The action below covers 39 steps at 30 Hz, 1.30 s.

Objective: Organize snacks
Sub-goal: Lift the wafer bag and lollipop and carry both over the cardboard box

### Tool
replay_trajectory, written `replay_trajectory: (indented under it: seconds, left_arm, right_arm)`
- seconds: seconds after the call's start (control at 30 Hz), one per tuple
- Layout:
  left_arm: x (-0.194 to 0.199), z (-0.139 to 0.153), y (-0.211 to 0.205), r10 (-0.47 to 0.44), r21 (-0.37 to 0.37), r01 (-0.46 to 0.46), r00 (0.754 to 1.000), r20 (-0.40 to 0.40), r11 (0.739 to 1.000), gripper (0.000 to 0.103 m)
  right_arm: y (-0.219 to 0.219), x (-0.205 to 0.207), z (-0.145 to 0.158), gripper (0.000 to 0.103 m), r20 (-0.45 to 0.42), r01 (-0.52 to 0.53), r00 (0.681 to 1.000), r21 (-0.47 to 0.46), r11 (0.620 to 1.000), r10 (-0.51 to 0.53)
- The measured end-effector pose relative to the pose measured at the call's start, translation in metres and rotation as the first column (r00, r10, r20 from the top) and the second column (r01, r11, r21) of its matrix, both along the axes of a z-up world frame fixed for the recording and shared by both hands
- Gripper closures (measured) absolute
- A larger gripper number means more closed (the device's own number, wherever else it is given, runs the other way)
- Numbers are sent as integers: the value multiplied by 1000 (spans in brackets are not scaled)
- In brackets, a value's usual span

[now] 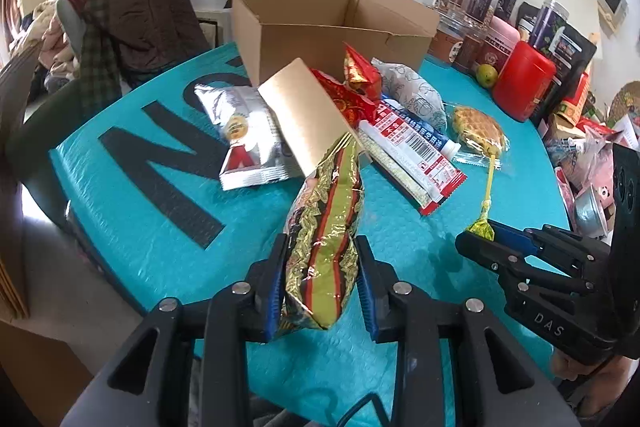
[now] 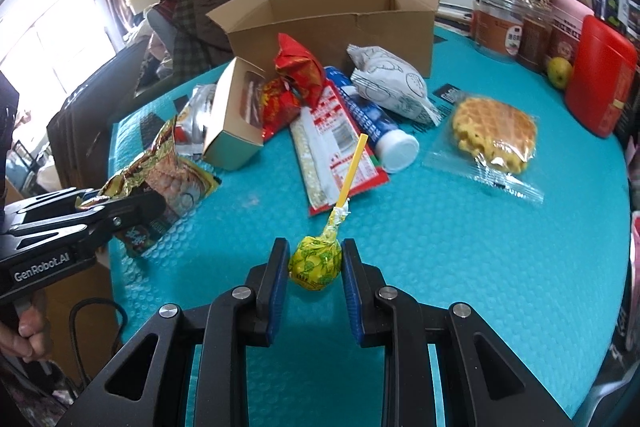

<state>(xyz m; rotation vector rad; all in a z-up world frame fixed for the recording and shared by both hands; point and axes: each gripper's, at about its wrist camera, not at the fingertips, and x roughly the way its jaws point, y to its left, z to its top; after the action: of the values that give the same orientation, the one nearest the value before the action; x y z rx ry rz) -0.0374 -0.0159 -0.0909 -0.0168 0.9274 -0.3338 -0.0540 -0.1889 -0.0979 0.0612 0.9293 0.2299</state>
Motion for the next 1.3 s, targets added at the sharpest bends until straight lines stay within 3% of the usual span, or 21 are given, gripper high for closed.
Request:
replay_trajectory:
  seconds: [0.2, 0.27, 0.33, 0.37, 0.43, 0.73, 1.3]
  left_arm:
    - [19, -19, -2, 23, 38, -20, 997, -79, 999, 66]
    - [25, -29, 2, 23, -3, -23, 993, -119, 1000, 66]
    - [24, -27, 4, 17, -10, -18, 996, -84, 1000, 66]
    - [23, -27, 3, 10, 8, -9, 997, -71, 1000, 72]
    - [21, -25, 2, 5, 21, -4, 998, -56, 1000, 75]
    - [16, -8, 2, -11, -5, 11, 1000, -24, 1000, 75]
    - [12, 55, -1, -30, -57, 40, 986, 163, 998, 75]
  right_arm:
    - [1, 3, -4, 77, -15, -3, 1000, -9, 1000, 2]
    - [0, 4, -5, 77, -21, 0, 1000, -9, 1000, 0]
    - [0, 6, -7, 77, -28, 2, 1000, -10, 1000, -3]
    - [0, 7, -8, 77, -30, 3, 1000, -11, 1000, -4]
    - [0, 8, -8, 77, -32, 4, 999, -9, 1000, -4]
    - [2, 9, -2, 77, -15, -4, 1000, 8, 1000, 4]
    - [12, 15, 60, 77, 134, -80, 988, 36, 996, 74]
